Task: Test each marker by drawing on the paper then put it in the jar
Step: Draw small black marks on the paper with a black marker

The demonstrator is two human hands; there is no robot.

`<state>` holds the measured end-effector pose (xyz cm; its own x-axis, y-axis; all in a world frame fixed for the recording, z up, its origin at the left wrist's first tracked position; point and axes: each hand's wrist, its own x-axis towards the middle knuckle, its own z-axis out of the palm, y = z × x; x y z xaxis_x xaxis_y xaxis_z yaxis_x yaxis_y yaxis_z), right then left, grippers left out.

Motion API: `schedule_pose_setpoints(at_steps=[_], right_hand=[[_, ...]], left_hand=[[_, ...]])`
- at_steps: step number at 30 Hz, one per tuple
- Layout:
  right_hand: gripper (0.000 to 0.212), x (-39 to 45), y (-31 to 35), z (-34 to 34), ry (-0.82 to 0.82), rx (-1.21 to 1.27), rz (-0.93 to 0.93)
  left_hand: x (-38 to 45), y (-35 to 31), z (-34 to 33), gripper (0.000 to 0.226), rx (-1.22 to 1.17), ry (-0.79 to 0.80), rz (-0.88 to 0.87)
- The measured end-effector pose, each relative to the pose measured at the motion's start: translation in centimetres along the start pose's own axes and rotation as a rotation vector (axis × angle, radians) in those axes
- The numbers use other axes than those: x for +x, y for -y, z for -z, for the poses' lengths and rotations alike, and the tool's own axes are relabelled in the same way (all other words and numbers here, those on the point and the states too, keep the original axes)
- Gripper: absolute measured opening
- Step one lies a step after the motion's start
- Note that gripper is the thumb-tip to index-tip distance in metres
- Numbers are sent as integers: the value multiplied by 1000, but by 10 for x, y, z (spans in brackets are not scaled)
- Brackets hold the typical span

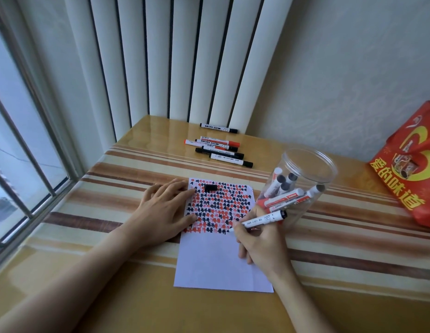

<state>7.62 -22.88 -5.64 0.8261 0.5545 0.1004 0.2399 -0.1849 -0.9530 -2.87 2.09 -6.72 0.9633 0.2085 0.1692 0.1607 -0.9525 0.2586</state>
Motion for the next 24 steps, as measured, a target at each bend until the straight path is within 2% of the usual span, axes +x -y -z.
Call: schedule_pose_setpoints(at_steps=[19, 24], right_hand=[[21, 1, 2, 0, 32, -39, -38], [19, 3, -2, 1, -14, -30, -41]], left_hand=[[1, 2, -1, 77, -12, 14, 9], [1, 1, 0, 77, -10, 16, 15]])
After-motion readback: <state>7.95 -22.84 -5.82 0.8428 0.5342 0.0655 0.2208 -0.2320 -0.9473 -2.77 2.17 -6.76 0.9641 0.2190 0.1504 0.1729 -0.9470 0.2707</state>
